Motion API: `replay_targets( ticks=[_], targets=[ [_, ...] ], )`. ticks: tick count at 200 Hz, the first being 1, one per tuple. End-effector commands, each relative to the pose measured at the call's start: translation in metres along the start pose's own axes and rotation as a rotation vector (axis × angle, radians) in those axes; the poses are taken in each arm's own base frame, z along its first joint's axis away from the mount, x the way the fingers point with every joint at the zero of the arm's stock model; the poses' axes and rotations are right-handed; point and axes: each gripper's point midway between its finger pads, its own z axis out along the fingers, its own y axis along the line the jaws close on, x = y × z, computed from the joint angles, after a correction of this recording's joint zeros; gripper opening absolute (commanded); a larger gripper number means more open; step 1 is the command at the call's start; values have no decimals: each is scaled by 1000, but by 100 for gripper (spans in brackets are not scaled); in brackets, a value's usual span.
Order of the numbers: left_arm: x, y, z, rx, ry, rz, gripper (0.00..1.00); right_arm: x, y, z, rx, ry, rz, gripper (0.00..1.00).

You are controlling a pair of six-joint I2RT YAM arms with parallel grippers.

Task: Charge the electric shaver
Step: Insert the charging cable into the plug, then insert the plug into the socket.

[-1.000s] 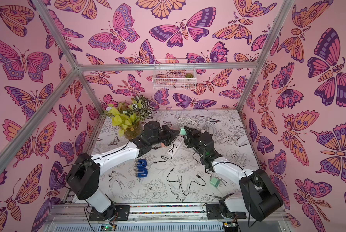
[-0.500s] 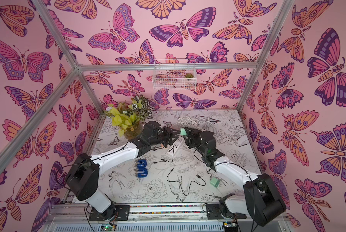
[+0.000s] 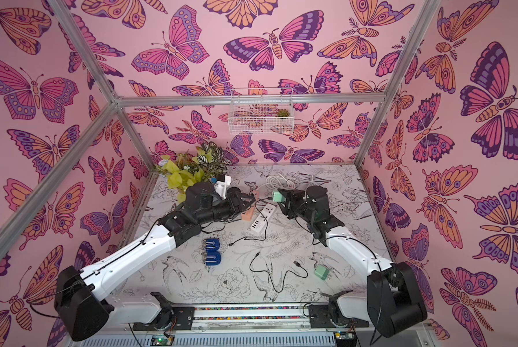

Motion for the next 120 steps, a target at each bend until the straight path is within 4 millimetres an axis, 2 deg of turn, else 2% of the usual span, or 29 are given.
replay_targets(
  ticks=[1, 22, 50, 76, 120],
  targets=[
    [9, 23, 10, -56, 44, 319, 50, 12, 6, 0, 35, 69, 54, 0],
    [13, 24, 27, -5, 59, 418, 53, 22, 8, 4, 55, 130, 96, 0],
    [6, 17, 47, 52, 37, 454, 62, 32, 4, 1, 104, 179, 111, 0],
    [8, 7, 58, 95, 23, 470, 63, 32, -1, -3, 106, 176, 138, 0],
    [11, 8, 72, 127, 1, 450, 59, 36, -5, -8, 107, 186, 178, 0]
  ],
)
